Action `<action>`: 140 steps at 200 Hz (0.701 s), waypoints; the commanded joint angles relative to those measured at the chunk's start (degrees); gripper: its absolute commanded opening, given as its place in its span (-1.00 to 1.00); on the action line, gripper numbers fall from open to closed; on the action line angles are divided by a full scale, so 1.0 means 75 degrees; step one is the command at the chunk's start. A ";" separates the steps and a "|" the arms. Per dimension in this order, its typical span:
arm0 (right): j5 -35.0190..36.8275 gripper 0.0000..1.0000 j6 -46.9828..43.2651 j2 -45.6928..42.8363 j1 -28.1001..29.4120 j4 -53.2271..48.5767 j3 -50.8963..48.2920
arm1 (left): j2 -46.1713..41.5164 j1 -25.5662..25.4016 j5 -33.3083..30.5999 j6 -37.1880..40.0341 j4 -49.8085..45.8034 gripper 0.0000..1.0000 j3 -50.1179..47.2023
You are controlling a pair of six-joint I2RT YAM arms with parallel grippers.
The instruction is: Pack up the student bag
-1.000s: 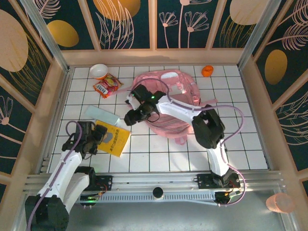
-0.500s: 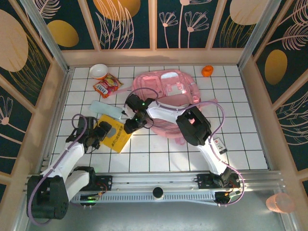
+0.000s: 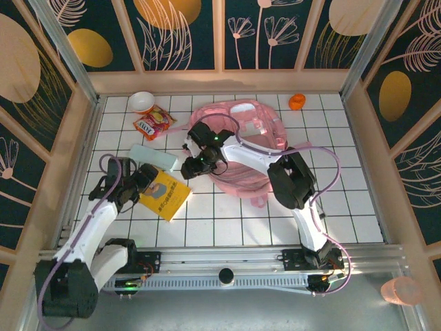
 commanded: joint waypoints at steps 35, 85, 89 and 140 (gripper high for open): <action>-0.0229 -0.07 -0.0426 0.0988 0.0475 -0.0215 0.0814 | -0.1211 0.0002 0.0167 -0.1228 -0.0217 0.52 -0.1845; -0.0247 -0.22 -0.0478 0.1346 0.0564 0.0029 0.0611 | -0.1407 0.0002 0.0823 -0.1338 0.1119 0.28 -0.2441; -0.0247 -0.24 -0.0454 0.1354 0.0564 0.0085 0.0553 | -0.1378 0.0002 0.0918 -0.1315 0.1282 0.25 -0.2484; -0.0928 -0.62 -0.0177 0.1504 0.0564 0.0449 0.0254 | -0.1165 0.0002 0.1470 -0.0838 0.1697 0.13 -0.1996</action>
